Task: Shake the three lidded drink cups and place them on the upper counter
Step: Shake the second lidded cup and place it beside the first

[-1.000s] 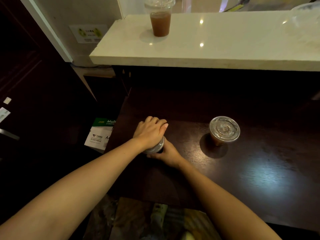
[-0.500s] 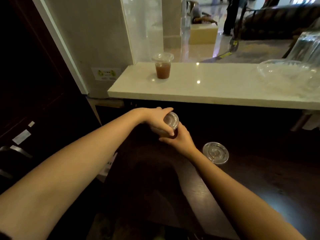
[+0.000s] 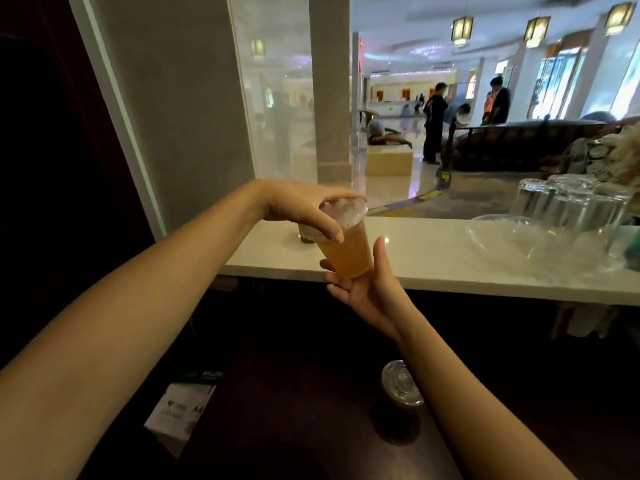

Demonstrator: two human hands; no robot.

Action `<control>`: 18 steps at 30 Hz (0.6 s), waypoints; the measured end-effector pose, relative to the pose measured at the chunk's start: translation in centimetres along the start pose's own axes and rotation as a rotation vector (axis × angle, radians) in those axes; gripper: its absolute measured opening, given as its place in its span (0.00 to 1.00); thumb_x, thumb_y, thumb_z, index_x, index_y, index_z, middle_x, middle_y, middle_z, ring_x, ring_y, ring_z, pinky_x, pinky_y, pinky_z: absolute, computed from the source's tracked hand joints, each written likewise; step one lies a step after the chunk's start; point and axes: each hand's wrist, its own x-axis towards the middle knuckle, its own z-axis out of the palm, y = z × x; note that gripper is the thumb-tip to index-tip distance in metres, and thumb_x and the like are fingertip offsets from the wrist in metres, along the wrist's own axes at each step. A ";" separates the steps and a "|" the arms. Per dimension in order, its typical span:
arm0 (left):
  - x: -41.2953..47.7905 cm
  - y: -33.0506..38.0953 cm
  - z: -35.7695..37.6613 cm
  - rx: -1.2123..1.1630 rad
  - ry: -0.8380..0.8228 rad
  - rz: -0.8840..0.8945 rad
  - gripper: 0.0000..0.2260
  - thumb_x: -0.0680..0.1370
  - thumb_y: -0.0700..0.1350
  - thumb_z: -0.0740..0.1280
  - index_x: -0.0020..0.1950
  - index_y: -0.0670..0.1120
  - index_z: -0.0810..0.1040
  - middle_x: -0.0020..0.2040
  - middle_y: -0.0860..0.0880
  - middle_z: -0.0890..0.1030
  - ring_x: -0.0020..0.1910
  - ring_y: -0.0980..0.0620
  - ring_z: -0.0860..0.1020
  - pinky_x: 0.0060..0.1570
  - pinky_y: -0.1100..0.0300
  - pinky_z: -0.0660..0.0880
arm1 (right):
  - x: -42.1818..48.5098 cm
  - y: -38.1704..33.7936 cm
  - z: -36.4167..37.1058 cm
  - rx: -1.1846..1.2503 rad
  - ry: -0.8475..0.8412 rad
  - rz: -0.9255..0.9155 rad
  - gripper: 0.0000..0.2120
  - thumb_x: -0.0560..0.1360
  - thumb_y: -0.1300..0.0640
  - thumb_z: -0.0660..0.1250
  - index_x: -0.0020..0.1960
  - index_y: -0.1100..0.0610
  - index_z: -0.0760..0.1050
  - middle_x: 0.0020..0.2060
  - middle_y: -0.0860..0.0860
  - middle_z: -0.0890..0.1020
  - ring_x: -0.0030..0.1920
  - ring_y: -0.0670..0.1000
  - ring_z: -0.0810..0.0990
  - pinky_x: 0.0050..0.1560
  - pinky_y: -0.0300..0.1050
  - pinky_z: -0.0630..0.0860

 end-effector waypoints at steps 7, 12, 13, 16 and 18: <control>-0.9 -3.6 1.2 -0.594 0.009 0.202 0.39 0.61 0.48 0.79 0.66 0.64 0.62 0.67 0.55 0.64 0.62 0.53 0.72 0.49 0.61 0.78 | 0.0 -2.6 1.0 -0.135 0.192 -0.133 0.21 0.74 0.46 0.63 0.63 0.56 0.70 0.55 0.58 0.75 0.40 0.53 0.80 0.37 0.40 0.80; -0.2 -6.1 1.6 -0.848 -0.040 0.077 0.44 0.53 0.69 0.73 0.65 0.56 0.68 0.63 0.47 0.74 0.63 0.44 0.74 0.55 0.46 0.78 | 0.6 -4.4 2.0 -0.549 0.227 -0.280 0.20 0.74 0.53 0.67 0.64 0.54 0.67 0.57 0.56 0.74 0.51 0.54 0.81 0.48 0.47 0.82; -0.1 -6.5 1.6 -0.868 -0.035 0.061 0.48 0.51 0.70 0.73 0.67 0.54 0.67 0.63 0.46 0.74 0.63 0.43 0.73 0.55 0.47 0.78 | 0.8 -4.7 2.3 -0.616 0.231 -0.311 0.21 0.74 0.54 0.68 0.65 0.52 0.66 0.57 0.54 0.74 0.51 0.53 0.80 0.49 0.47 0.82; -0.2 -7.0 1.2 -0.917 -0.015 0.037 0.50 0.52 0.71 0.71 0.69 0.53 0.64 0.58 0.45 0.76 0.58 0.44 0.74 0.51 0.51 0.78 | 1.7 -5.3 3.0 -0.858 0.220 -0.380 0.23 0.72 0.54 0.70 0.63 0.45 0.66 0.55 0.46 0.73 0.54 0.50 0.78 0.51 0.43 0.80; -0.2 -7.1 1.2 -0.930 0.026 0.021 0.46 0.58 0.67 0.72 0.71 0.52 0.63 0.58 0.44 0.73 0.55 0.45 0.73 0.50 0.53 0.76 | 2.2 -5.4 3.4 -0.947 0.197 -0.380 0.23 0.71 0.55 0.71 0.62 0.43 0.66 0.54 0.42 0.72 0.54 0.49 0.77 0.50 0.42 0.80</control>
